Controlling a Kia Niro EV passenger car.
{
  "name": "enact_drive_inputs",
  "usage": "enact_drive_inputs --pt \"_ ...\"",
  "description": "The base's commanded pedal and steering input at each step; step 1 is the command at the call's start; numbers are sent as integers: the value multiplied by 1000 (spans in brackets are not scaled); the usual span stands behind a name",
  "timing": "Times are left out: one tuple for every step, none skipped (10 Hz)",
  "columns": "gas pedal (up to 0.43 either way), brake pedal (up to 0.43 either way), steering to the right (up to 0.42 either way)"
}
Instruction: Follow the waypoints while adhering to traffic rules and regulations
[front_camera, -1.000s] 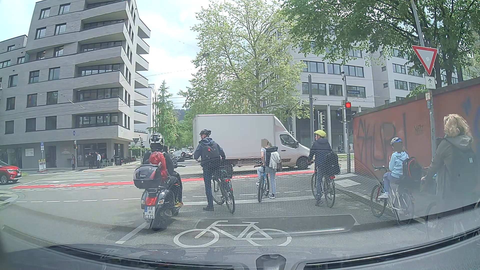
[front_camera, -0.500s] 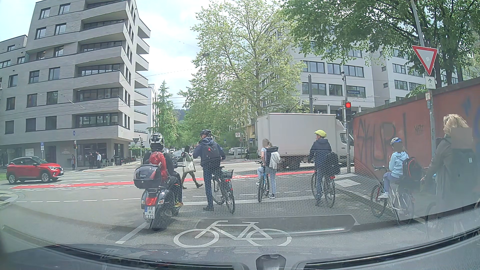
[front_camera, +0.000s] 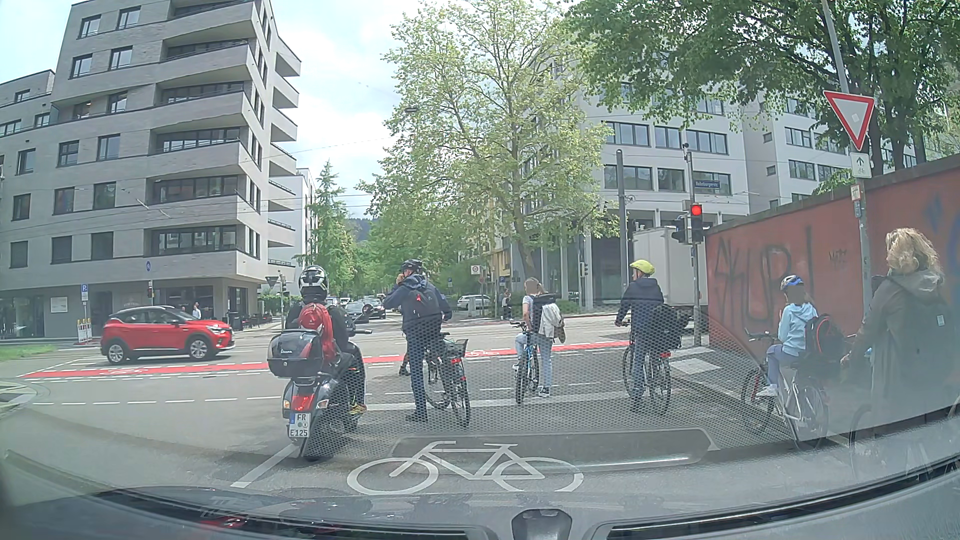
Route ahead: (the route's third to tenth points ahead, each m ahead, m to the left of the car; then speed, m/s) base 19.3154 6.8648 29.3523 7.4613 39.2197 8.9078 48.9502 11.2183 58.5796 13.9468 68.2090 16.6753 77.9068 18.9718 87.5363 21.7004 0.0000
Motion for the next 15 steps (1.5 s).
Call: enact_drive_inputs --pt "0 268 -15" --pt "0 268 -15" --pt "0 268 -15" --pt "0 262 -15" --pt "0 268 -15" --pt "0 268 -15" --pt "0 268 -15" --pt "0 268 -15" --pt "0 268 -15" --pt "0 262 -15" --pt "0 268 -15" --pt "0 268 -15" --pt "0 268 -15" --pt "0 268 -15" --pt "0 268 -15"
